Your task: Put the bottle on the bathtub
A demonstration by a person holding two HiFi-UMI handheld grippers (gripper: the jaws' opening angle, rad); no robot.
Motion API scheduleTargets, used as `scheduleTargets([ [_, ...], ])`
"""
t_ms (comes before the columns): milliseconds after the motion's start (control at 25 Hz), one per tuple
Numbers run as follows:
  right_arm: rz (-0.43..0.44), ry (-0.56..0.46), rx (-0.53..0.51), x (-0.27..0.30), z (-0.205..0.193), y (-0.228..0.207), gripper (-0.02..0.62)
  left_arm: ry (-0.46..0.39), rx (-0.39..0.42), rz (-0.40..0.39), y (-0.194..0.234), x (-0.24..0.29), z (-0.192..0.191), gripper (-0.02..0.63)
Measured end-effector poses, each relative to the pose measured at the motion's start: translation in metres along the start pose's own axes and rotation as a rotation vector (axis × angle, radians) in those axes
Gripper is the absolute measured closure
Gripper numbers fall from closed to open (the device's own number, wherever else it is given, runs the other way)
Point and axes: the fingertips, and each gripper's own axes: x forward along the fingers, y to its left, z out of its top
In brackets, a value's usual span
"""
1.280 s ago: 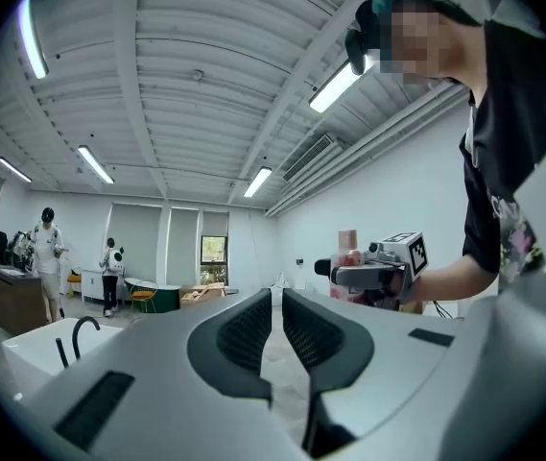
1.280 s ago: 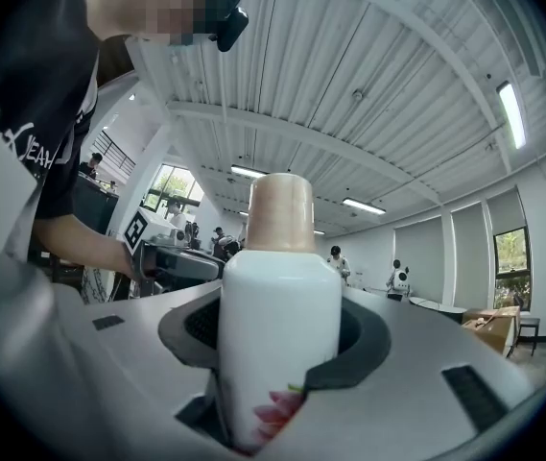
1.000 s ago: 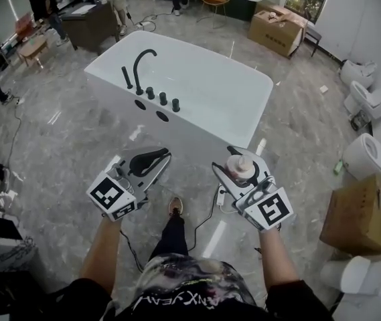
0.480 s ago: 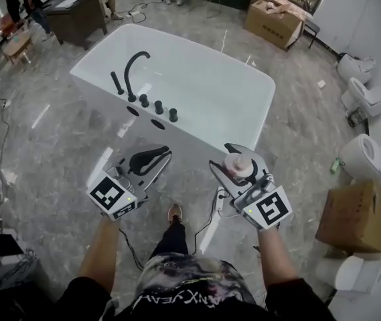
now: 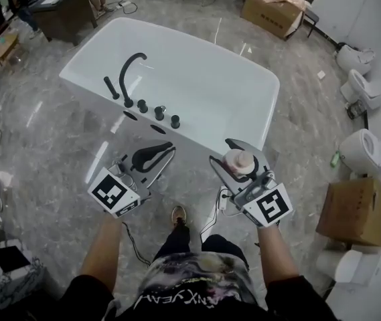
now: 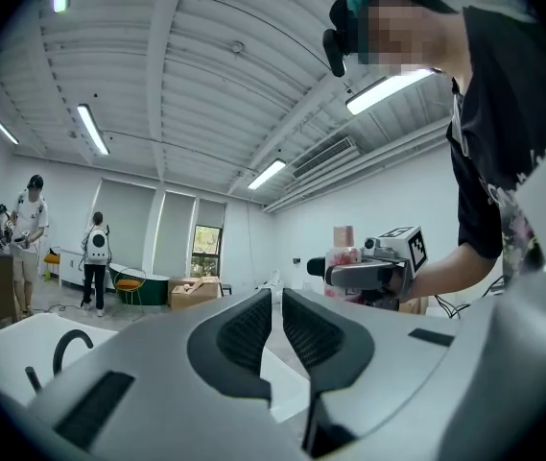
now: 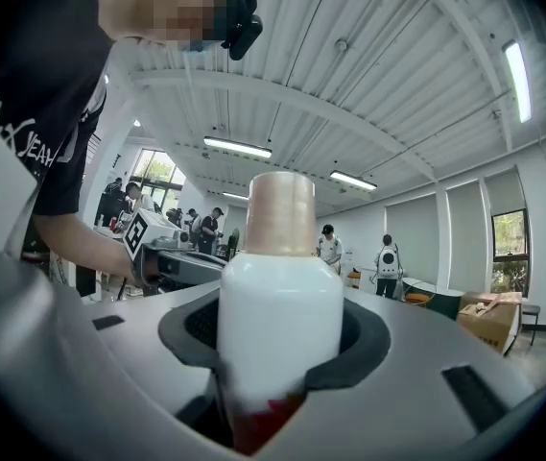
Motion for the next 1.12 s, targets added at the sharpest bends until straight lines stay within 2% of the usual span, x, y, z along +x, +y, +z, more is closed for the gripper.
scheduleTargets([
  [720,0.007,-0.017,-0.005,0.066,-0.017,-0.033,0.396,-0.004,-0.008,0.009,0.062,0.025,-0.014,0.557],
  [960,0.025,0.009,0.003,0.075,-0.037,-0.051,0.396,-0.01,-0.014,0.025,0.077,0.042,-0.025,0.557],
  [1120,0.018,-0.015,0.003,0.085,-0.047,-0.068,0.396,-0.011,-0.016,0.036,0.089,0.054,-0.037,0.557],
])
